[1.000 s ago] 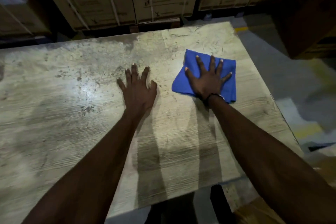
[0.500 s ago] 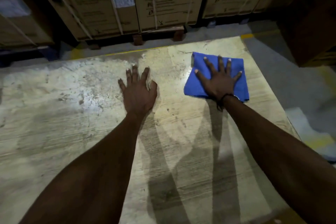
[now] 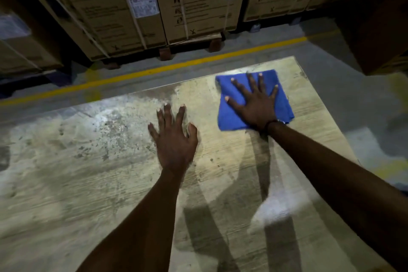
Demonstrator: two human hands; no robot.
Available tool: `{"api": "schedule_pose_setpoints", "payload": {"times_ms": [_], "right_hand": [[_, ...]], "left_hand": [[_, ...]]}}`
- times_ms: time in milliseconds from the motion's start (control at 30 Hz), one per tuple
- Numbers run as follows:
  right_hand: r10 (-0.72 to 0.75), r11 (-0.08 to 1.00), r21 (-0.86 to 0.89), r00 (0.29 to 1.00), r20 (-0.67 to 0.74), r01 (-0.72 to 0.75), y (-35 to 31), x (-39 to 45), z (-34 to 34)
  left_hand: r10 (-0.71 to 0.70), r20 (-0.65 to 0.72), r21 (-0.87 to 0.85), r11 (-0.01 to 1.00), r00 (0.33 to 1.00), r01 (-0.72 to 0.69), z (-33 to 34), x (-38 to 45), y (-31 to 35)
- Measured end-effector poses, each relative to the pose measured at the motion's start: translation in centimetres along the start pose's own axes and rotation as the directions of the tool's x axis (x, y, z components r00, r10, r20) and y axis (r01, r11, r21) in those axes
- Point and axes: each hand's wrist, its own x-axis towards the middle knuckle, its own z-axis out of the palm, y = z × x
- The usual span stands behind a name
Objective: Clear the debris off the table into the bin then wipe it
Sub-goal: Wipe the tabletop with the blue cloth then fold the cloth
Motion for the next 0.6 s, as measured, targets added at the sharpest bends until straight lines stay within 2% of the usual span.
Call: {"api": "schedule_pose_setpoints", "payload": {"times_ms": [67,133,167,233,300,333,400,533,600], "right_hand": [[0.124,0.991,0.048,0.992,0.004,-0.124,-0.5,3.0,0.0],[0.163,0.985,0.063,0.987,-0.013,-0.162,-2.1,4.2,0.6],[0.125,0.991,0.056,0.992,-0.019,-0.124,-3.3,4.0,1.0],[-0.065,0.998,0.026,0.998,-0.013,0.065,-5.4,2.4,2.0],[-0.241,0.971,-0.018,0.971,-0.004,0.240,-5.7,0.9,2.5],[-0.275,0.961,-0.020,0.961,-0.003,0.275,-5.1,1.0,2.3],[-0.216,0.976,-0.014,0.976,-0.027,0.215,-3.2,2.5,1.6],[0.088,0.996,0.009,0.996,-0.024,-0.088,-0.4,6.2,0.2],[0.132,0.991,0.024,0.991,-0.012,-0.131,-1.5,6.0,0.5]], "left_hand": [[-0.009,0.002,-0.010,1.000,1.000,0.009,-0.1,-0.1,0.1],[-0.014,0.008,-0.001,1.000,1.000,0.014,0.0,0.0,0.1],[-0.017,0.011,0.007,1.000,1.000,0.017,0.1,0.0,0.1],[-0.020,0.017,0.016,1.000,1.000,0.020,0.2,0.0,0.0],[-0.018,0.024,0.029,0.999,1.000,0.017,0.1,0.0,0.1],[-0.023,0.025,0.037,0.999,0.999,0.022,0.1,0.1,0.1],[-0.032,0.025,0.040,0.999,0.999,0.031,0.0,0.0,0.1],[-0.021,0.033,0.020,1.000,0.999,0.020,-0.1,0.0,0.2],[-0.025,0.038,0.038,0.999,0.999,0.023,-0.1,0.1,0.2]]}}
